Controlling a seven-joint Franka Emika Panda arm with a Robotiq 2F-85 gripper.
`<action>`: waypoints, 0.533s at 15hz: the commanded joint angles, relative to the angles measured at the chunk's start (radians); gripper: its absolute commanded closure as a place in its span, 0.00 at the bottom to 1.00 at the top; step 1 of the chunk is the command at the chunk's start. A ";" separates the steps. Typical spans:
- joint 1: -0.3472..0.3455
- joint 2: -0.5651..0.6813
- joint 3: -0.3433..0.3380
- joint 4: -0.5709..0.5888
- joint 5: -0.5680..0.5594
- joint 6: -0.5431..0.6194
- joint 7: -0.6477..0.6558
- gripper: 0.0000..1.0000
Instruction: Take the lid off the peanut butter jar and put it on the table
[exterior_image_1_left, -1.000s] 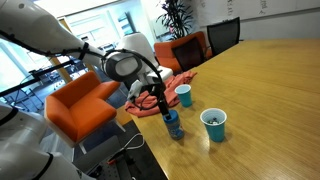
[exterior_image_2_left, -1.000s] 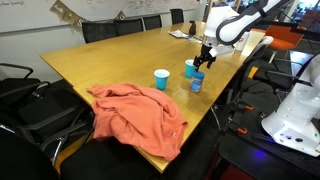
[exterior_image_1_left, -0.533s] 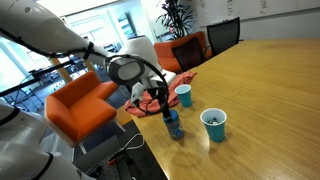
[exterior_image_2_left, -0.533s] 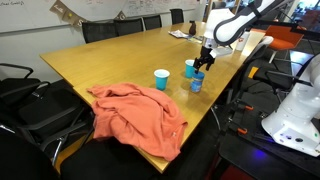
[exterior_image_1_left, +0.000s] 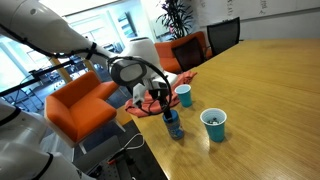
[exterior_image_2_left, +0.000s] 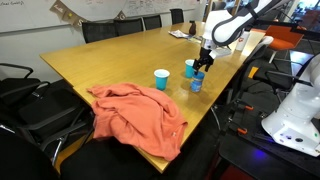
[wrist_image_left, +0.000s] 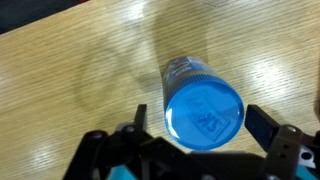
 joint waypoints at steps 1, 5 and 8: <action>0.010 0.029 -0.009 0.023 -0.001 0.019 -0.020 0.00; 0.016 0.048 -0.009 0.040 -0.007 0.016 -0.018 0.00; 0.019 0.061 -0.010 0.049 -0.010 0.013 -0.017 0.00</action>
